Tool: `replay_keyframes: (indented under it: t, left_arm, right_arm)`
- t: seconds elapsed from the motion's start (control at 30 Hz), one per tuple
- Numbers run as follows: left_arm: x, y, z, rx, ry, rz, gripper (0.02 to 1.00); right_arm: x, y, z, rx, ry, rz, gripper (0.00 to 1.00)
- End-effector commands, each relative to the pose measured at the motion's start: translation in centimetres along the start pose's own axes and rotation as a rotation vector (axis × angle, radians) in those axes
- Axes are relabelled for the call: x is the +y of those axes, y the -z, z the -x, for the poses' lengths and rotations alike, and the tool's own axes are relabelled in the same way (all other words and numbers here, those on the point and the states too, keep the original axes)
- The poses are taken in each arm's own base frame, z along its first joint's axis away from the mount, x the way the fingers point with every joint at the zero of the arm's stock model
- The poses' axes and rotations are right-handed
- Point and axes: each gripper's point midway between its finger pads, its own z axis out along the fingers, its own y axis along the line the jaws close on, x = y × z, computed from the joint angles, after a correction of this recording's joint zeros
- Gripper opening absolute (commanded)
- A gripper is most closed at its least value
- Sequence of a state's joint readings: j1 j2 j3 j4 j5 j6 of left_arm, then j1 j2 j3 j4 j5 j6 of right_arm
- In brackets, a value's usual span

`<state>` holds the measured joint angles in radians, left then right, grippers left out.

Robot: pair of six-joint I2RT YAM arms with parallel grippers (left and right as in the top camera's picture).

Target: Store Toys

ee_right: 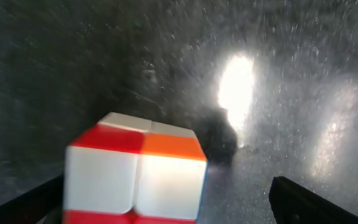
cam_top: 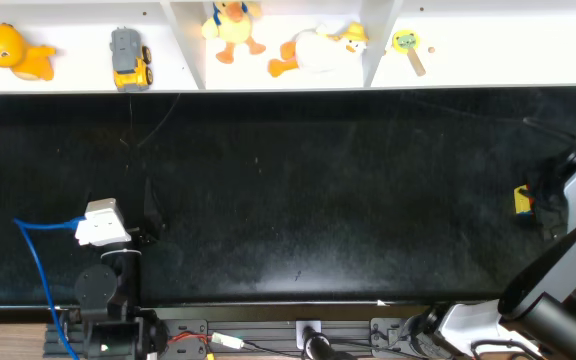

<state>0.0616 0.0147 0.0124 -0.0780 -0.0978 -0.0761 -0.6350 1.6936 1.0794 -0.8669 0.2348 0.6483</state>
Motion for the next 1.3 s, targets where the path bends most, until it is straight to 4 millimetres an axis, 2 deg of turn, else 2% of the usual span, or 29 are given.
replay_keyframes:
  t: [0.03, 0.27, 0.67, 0.93, 1.03, 1.2, 1.3]
  left_arm:
    - [0.1, 0.0, 0.1, -0.009, 0.005, 0.003, 0.998]
    - [0.1, 0.0, 0.1, -0.009, 0.005, 0.003, 0.998]
    - [0.1, 0.0, 0.1, -0.009, 0.005, 0.003, 0.998]
    - [0.1, 0.0, 0.1, -0.009, 0.005, 0.003, 0.996]
    - [0.1, 0.0, 0.1, -0.009, 0.005, 0.003, 0.996]
    - [0.1, 0.0, 0.1, -0.009, 0.005, 0.003, 0.998]
    - [0.1, 0.0, 0.1, -0.009, 0.005, 0.003, 0.998]
  right_arm:
    - [0.0, -0.4, 0.2, -0.018, -0.006, -0.003, 0.998]
    - [0.4, -0.7, 0.7, -0.035, -0.004, 0.003, 0.998]
    - [0.5, -2.9, 0.0, 0.001, 0.008, -0.028, 0.991]
    - [0.7, -3.7, -0.5, 0.018, 0.026, -0.042, 0.776]
    - [0.8, -3.7, -0.5, 0.018, 0.032, -0.041, 0.737]
    - [0.8, -3.7, -0.5, 0.016, 0.047, -0.038, 0.595]
    - [0.9, -3.7, -0.5, 0.018, 0.047, -0.035, 0.542]
